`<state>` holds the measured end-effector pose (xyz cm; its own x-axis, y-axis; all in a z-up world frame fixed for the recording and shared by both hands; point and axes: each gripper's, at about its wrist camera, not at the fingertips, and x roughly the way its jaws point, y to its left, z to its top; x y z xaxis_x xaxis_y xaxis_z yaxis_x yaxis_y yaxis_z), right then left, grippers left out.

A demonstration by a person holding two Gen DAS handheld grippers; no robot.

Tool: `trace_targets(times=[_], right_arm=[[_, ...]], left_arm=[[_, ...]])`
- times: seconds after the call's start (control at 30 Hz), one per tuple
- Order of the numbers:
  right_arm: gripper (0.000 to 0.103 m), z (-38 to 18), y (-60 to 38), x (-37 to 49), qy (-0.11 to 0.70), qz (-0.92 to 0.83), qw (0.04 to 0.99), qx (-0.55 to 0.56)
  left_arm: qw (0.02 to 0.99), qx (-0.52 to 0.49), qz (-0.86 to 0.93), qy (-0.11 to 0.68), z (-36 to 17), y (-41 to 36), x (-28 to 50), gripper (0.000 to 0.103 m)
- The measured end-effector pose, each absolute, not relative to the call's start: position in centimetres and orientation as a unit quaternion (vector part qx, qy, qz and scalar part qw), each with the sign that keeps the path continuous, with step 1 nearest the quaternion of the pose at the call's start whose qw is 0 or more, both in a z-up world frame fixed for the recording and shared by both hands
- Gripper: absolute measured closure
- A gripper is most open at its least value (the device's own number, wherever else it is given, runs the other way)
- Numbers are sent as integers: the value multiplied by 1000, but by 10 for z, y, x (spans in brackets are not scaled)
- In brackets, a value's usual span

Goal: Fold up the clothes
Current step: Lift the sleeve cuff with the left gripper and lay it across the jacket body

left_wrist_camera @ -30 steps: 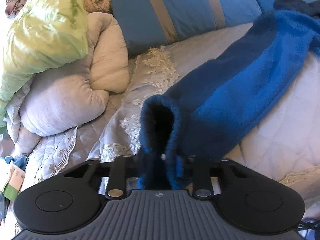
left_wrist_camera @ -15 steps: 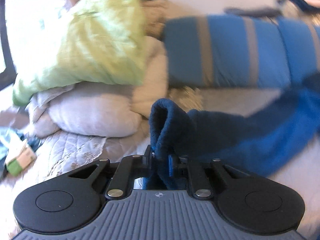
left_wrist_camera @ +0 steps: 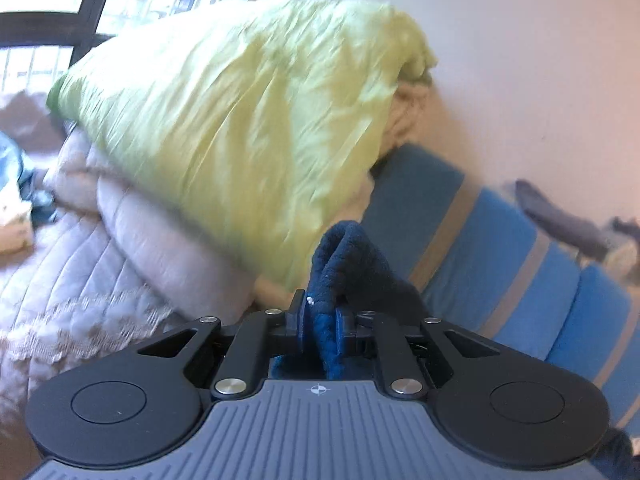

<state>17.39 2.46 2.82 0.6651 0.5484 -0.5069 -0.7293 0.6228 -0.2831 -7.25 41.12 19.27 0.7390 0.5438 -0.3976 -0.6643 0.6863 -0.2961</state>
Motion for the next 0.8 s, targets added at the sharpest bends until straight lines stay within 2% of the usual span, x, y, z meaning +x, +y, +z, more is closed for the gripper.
trace_targets(times=[0.33, 0.43, 0.47, 0.53, 0.6, 0.73, 0.8], right_arm=[[11, 3, 136, 176, 132, 335, 882, -303], [22, -3, 159, 176, 128, 329, 881, -313], [29, -5, 167, 178, 133, 328, 880, -316], [35, -10, 180, 185, 147, 322, 880, -316], [46, -14, 191, 188, 154, 317, 878, -323], [50, -22, 210, 192, 157, 307, 873, -344], [66, -26, 219, 194, 158, 300, 871, -356]], left_arm=[[902, -264, 323, 112, 242, 409, -39, 92], [906, -263, 316, 103, 252, 404, -34, 92], [907, -261, 314, 101, 255, 403, -33, 92], [910, -258, 310, 97, 261, 400, -32, 92], [912, -258, 305, 92, 266, 398, -31, 92], [916, -259, 293, 86, 273, 395, -31, 92], [917, -254, 294, 87, 274, 394, -31, 92]])
